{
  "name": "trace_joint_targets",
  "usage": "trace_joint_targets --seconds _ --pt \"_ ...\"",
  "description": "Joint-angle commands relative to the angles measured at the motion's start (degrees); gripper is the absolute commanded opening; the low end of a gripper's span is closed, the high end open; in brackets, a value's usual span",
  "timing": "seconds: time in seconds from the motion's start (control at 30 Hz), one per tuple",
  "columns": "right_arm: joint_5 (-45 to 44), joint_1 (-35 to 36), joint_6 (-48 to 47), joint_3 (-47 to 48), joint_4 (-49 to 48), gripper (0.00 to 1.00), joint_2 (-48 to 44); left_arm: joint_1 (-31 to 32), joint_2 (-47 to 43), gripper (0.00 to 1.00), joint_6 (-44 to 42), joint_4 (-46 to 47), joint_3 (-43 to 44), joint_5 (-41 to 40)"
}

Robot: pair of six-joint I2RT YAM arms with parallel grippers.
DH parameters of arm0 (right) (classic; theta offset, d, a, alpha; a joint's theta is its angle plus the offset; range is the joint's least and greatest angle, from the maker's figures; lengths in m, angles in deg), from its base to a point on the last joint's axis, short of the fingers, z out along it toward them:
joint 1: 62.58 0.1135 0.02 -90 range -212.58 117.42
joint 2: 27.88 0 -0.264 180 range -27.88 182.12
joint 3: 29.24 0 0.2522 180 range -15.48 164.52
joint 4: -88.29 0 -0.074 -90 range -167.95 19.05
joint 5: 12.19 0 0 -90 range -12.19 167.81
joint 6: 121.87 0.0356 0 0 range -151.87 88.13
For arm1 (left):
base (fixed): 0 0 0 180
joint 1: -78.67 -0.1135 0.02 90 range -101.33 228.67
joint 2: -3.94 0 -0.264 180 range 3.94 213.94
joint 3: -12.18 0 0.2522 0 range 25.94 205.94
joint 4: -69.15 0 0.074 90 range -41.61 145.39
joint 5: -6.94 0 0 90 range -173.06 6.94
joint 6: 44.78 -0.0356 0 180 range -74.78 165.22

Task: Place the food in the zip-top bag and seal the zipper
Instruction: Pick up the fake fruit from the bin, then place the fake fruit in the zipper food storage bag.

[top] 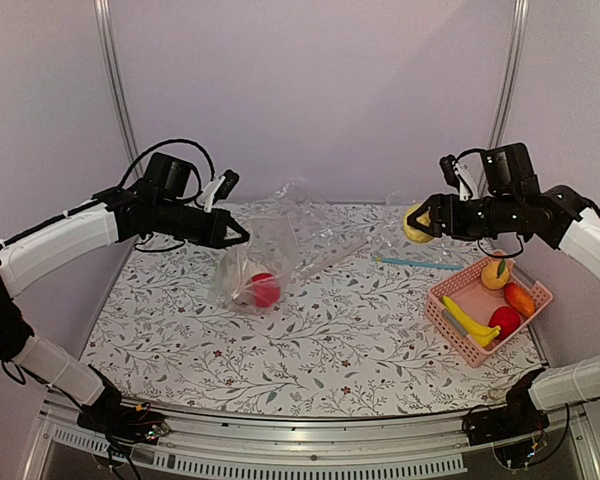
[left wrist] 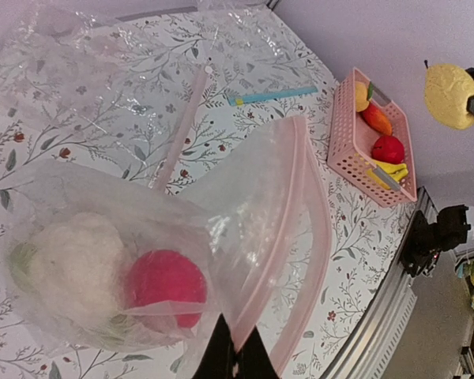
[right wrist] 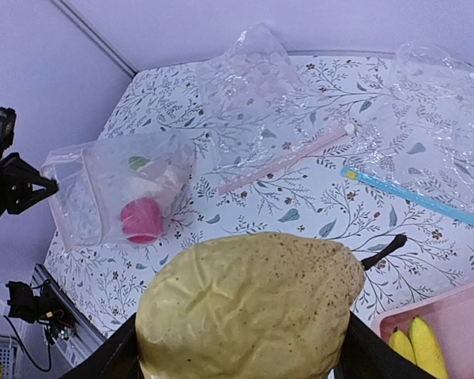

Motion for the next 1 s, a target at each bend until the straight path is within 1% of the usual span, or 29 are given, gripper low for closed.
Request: trace_joint_targets --seconds 0.0,0.1,0.3,0.5,0.73,0.87,0.97 --pt "1.9 7.2 -4.3 4.9 -2.4 0.58 4.6 0.2 -0.2 0.0 0.0 0.6 -0.5 0.5" --pt "3.2 10.8 -5.6 7.3 -3.0 0.58 8.3 0.2 -0.3 0.0 0.0 0.6 -0.5 0.5" --pt "8.9 16.7 -6.2 12.6 -4.9 0.58 16.9 0.2 -0.4 0.0 -0.3 0.6 -0.5 0.5" --pt "15.3 20.9 -6.8 17.8 -5.2 0.58 23.6 0.3 -0.3 0.0 -0.7 0.7 -0.4 1.7" --pt "22.1 23.6 -6.5 21.7 -6.1 0.58 29.8 0.9 -0.4 0.0 -1.0 1.5 -0.7 3.7" --pt "25.4 23.6 -3.7 21.8 -9.7 0.58 32.1 1.5 -0.3 0.0 -1.5 1.6 -0.6 4.3" --pt "26.1 23.6 -1.7 22.7 -10.8 0.58 33.8 1.8 -0.4 0.0 -2.0 1.7 -0.6 4.9"
